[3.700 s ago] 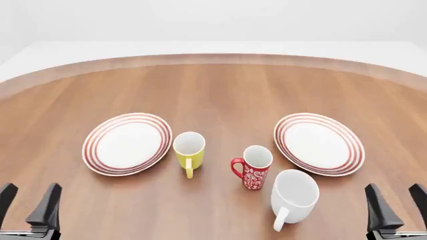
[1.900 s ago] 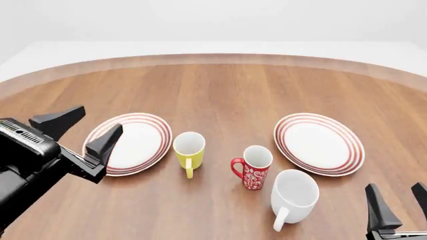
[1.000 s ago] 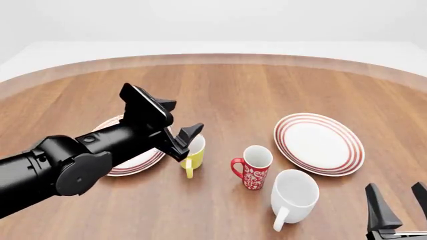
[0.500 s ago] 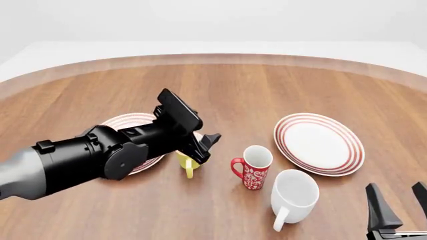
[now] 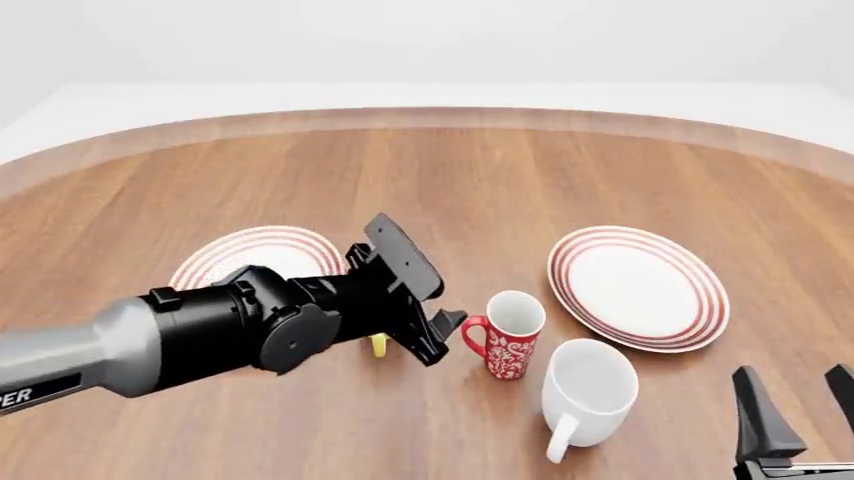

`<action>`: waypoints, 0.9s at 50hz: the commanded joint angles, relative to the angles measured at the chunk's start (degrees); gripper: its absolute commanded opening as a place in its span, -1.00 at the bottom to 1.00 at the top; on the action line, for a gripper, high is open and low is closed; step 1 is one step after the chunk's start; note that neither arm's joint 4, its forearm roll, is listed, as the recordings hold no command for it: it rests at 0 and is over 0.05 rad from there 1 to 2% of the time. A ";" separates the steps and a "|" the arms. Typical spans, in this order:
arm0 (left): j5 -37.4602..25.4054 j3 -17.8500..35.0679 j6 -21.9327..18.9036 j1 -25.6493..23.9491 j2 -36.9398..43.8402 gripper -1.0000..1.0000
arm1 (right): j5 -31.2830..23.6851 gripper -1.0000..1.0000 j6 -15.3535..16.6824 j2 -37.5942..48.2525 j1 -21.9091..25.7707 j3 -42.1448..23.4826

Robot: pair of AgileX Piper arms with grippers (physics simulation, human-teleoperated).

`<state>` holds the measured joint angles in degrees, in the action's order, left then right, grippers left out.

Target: Put the red mug on the left plate.

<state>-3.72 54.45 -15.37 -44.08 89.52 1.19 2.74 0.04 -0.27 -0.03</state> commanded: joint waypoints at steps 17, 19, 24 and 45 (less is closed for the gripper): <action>-0.13 2.96 -4.23 -0.47 7.05 1.00 | 0.11 1.00 0.10 0.00 0.13 0.00; -0.02 3.17 -4.62 -0.26 7.68 1.00 | 0.08 1.00 0.07 -0.01 0.11 0.00; 0.21 4.02 -5.50 0.64 9.25 1.00 | 0.03 1.00 -0.03 0.06 0.08 0.00; 2.06 5.33 -9.62 2.04 10.24 1.00 | 0.42 1.00 0.09 0.23 0.23 0.01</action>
<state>-2.43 59.36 -23.62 -42.32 99.35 1.53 2.81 0.29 -0.10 -0.02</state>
